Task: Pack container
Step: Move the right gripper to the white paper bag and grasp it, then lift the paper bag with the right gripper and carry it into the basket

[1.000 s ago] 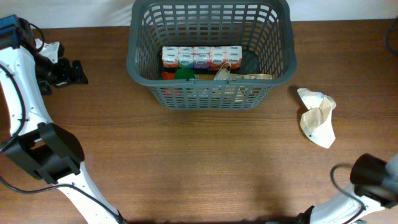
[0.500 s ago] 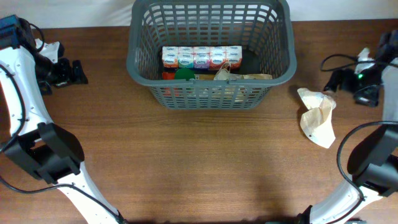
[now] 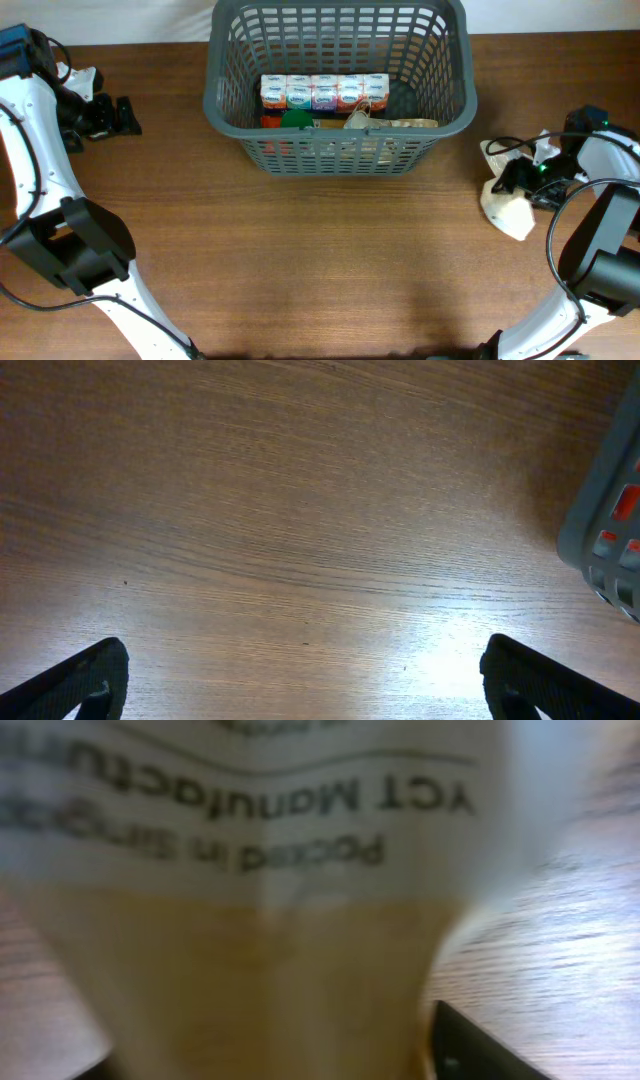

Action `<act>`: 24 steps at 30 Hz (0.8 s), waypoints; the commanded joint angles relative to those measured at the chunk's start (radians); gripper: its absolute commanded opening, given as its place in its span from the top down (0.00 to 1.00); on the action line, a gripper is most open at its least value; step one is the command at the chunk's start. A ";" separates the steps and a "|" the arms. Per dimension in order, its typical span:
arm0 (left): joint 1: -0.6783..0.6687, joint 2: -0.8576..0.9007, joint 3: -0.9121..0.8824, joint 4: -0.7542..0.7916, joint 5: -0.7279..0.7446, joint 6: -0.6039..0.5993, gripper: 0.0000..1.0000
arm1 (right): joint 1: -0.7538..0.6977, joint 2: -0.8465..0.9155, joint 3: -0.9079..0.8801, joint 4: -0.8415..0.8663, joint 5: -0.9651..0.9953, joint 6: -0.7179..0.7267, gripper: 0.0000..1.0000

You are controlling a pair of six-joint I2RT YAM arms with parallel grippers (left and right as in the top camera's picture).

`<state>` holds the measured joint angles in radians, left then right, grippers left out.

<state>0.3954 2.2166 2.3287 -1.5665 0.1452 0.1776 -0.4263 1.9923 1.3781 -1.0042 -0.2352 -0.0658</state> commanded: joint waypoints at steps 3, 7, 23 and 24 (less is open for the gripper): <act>0.005 0.006 -0.005 0.000 -0.003 -0.008 0.01 | 0.000 -0.034 -0.003 0.014 -0.024 -0.004 0.81; 0.005 0.006 -0.005 0.000 -0.003 -0.008 0.01 | 0.001 -0.035 0.005 0.009 -0.024 0.022 0.96; 0.005 0.006 -0.005 0.000 -0.003 -0.008 0.01 | 0.051 -0.114 1.195 -0.491 -0.164 0.022 0.96; 0.005 0.006 -0.005 0.000 -0.003 -0.008 0.01 | 0.082 -0.114 1.297 -0.504 -0.166 0.022 0.96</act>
<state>0.3954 2.2166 2.3287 -1.5665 0.1432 0.1776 -0.4149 1.9388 2.4512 -1.4696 -0.3363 -0.0463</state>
